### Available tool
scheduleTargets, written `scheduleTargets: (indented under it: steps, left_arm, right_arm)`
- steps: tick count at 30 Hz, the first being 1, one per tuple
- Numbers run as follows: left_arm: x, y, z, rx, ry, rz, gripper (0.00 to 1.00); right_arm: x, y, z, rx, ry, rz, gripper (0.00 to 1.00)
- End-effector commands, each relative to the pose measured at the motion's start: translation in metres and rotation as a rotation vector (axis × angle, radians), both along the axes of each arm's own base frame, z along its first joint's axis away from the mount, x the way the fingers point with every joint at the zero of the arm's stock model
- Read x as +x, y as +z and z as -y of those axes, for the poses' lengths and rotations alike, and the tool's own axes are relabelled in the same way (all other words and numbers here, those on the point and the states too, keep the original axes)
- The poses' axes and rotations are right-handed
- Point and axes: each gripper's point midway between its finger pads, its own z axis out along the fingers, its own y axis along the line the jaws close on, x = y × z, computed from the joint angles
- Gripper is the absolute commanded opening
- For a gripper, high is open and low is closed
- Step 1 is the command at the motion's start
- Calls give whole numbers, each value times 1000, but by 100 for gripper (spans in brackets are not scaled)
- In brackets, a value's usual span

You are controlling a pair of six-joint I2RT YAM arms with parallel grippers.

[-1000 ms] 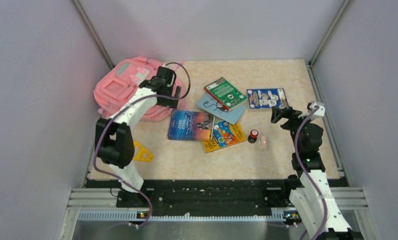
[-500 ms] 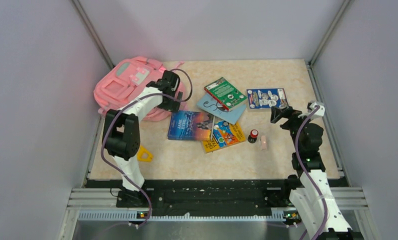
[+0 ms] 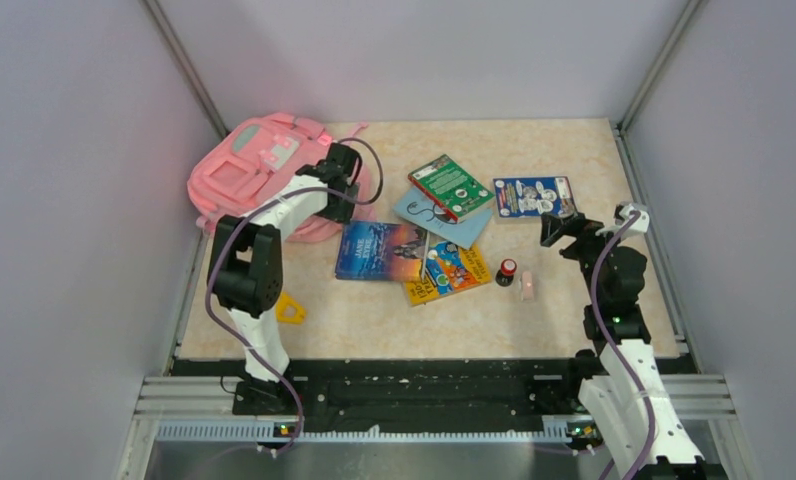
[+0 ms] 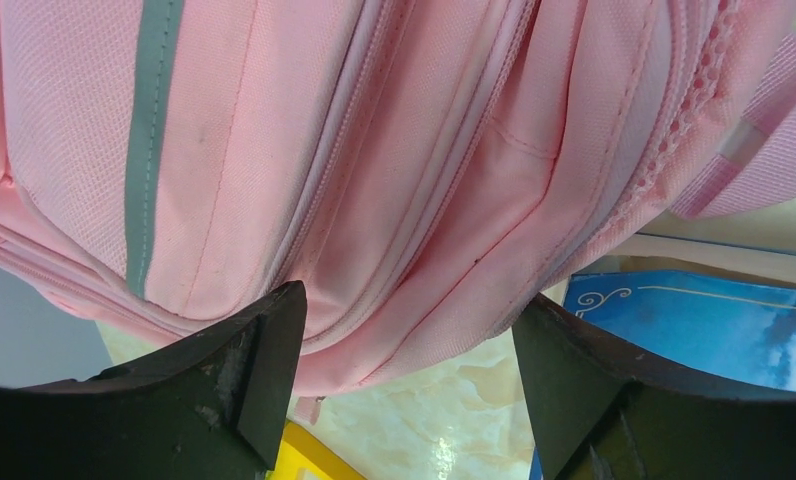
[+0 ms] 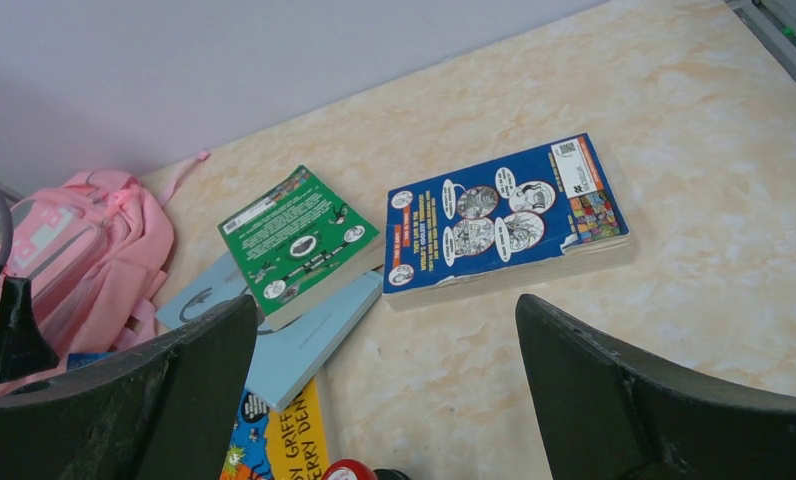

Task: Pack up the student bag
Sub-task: Pick up the student bag at the center of the board.

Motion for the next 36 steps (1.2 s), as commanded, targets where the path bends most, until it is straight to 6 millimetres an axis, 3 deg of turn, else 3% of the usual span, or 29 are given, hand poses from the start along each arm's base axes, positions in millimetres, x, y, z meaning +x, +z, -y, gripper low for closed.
scheduleTargets:
  steps: [1,5,9,12,13,17,21,25,28,32,36]
  left_arm:
    - [3,-17,-1,14,-1,-22,80]
    - [0,-28,-1,24,-8,-54,79]
    - [0,-32,-4,43,2,-68,45]
    - [2,-19,-3,26,14,-31,7]
    - [4,-11,-2,16,19,-7,0]
    - [8,40,-1,-39,42,145,0]
    - [6,114,11,-184,23,351,0]
    - [-5,194,42,-390,-144,563,0]
    - [-22,247,66,-557,-249,670,0]
    - [-44,278,100,-763,-374,672,0]
    - [-61,282,125,-912,-449,635,0]
  right_arm:
    - [2,29,1,8,-3,79,99]
    - [2,29,2,9,-6,79,99]
    - [2,28,4,3,-17,74,99]
    - [2,28,5,-1,-22,68,99]
    - [2,28,5,-2,-22,67,99]
    - [2,28,3,-12,-9,59,99]
    - [5,25,1,-23,9,14,99]
    - [14,25,-8,-7,57,-55,99]
    - [18,32,-28,45,164,-93,99]
    - [18,55,-63,178,344,-89,98]
    - [11,81,-105,213,467,-65,98]
